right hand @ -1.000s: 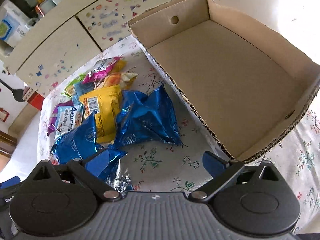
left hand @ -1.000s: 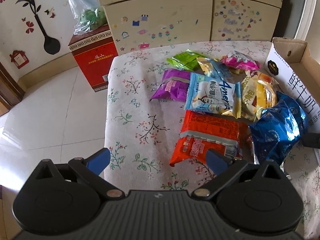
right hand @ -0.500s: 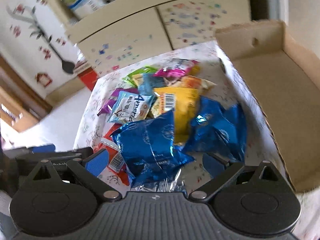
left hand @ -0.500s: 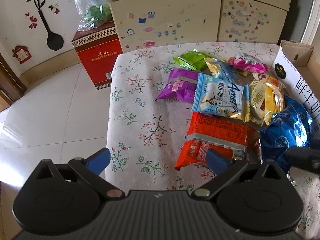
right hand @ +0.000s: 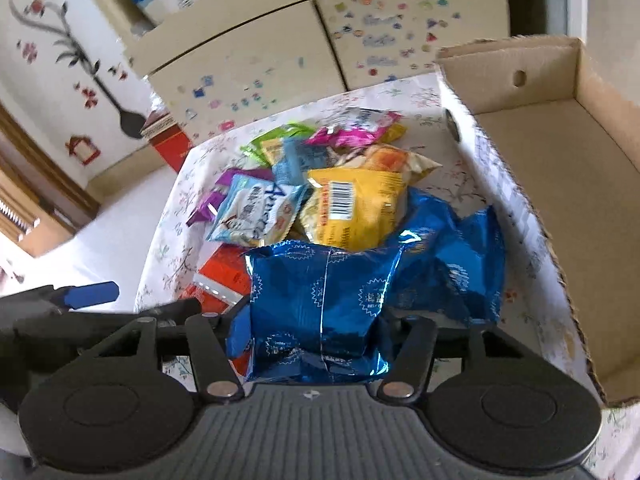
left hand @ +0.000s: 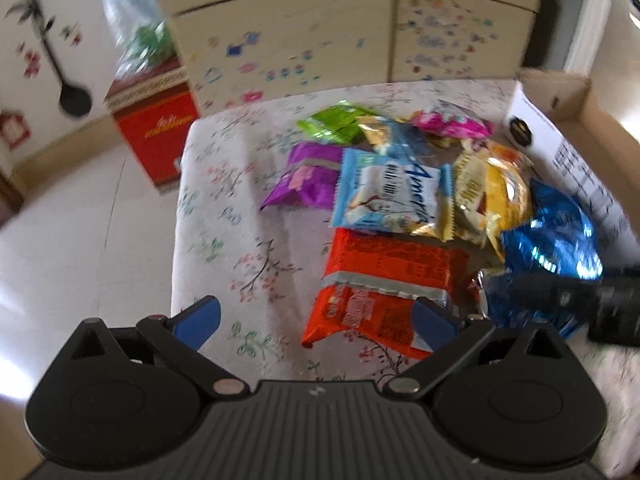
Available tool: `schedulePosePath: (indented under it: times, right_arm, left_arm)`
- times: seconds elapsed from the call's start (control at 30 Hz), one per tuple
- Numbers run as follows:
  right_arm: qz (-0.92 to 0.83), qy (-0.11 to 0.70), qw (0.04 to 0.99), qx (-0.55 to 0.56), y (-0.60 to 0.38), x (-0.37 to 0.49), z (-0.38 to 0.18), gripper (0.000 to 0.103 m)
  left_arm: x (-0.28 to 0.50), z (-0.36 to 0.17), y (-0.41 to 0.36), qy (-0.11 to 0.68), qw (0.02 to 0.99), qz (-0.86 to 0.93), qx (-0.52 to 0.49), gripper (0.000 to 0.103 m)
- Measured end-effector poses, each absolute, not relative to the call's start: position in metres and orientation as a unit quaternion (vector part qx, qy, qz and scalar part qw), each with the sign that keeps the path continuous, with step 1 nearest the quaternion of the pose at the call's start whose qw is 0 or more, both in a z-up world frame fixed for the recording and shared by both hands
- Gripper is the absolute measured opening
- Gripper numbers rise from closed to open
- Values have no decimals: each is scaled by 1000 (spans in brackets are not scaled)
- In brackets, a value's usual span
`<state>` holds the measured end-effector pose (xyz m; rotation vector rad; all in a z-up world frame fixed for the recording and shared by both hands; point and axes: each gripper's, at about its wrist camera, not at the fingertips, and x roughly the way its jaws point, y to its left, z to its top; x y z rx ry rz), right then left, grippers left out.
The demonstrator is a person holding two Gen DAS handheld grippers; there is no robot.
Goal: Organize snacks
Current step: 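Grasp the red-orange packet with the left tool while the right tool grasps a blue foil bag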
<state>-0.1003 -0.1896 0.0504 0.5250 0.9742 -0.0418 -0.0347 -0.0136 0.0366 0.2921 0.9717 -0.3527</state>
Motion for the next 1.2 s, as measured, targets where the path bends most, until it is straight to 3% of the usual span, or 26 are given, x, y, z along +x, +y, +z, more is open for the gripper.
schedulePosePath:
  times: [0.2, 0.73, 0.93, 1.2]
  right_arm:
    - [-43, 467, 832, 296, -205, -105, 48, 65]
    - [-53, 475, 814, 331, -211, -104, 42, 70]
    - [-52, 481, 807, 338, -210, -102, 38, 81]
    - [-45, 496, 804, 324, -205, -99, 36, 85]
  left_arm:
    - [-34, 20, -36, 451, 850, -199, 185, 102]
    - [-33, 9, -52, 442, 841, -251, 185, 102]
    - [-24, -4, -52, 461, 838, -238, 168, 102]
    - [-20, -10, -52, 458, 843, -231, 163, 103]
